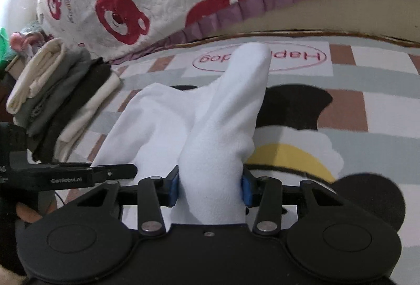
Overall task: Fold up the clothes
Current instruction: 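Lift the folded T-shirt with both grippers and carry it toward the clothes stack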
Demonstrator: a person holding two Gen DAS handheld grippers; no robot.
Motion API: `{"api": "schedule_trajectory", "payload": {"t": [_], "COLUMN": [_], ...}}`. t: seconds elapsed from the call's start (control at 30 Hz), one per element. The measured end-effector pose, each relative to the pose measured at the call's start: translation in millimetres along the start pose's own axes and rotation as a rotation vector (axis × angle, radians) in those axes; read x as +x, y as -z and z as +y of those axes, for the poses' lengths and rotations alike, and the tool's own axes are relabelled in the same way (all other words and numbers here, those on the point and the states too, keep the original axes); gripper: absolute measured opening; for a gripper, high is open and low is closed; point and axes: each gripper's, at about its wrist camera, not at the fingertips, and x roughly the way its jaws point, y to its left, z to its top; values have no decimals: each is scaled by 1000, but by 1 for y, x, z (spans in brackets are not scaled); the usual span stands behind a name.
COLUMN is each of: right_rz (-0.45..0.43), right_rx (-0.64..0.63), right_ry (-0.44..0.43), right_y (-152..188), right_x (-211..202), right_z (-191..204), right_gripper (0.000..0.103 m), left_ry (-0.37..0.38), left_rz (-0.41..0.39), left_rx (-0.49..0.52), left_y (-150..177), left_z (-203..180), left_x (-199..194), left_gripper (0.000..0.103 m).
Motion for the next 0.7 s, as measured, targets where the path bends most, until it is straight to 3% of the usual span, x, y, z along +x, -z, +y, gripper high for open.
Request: {"api": "schedule_trajectory", "payload": {"t": [0.43,0.5,0.53,0.6,0.7], "right_rz": [51,62,66,70,56], "right_rx": [120,153,174,216,236], "right_ry": [-12,-20,-24,-32,-84], "right_y": [3,4,6,9,11], "right_x": [13,17,19,25,31], "right_z": [-18,-27,-31,-39,-43], "right_gripper": [58,61,61,64,59], "left_ry": [28,47,59,83,27], "left_rz": [42,48,47,29,-3], "left_rx": [-129,-150,-159,-147,-25], "left_y": [0,1,2,4,5], "left_z": [17,25,29,31,11], "left_x": [7,12,14,13,6], "left_gripper": [27,41,41,28,23]}}
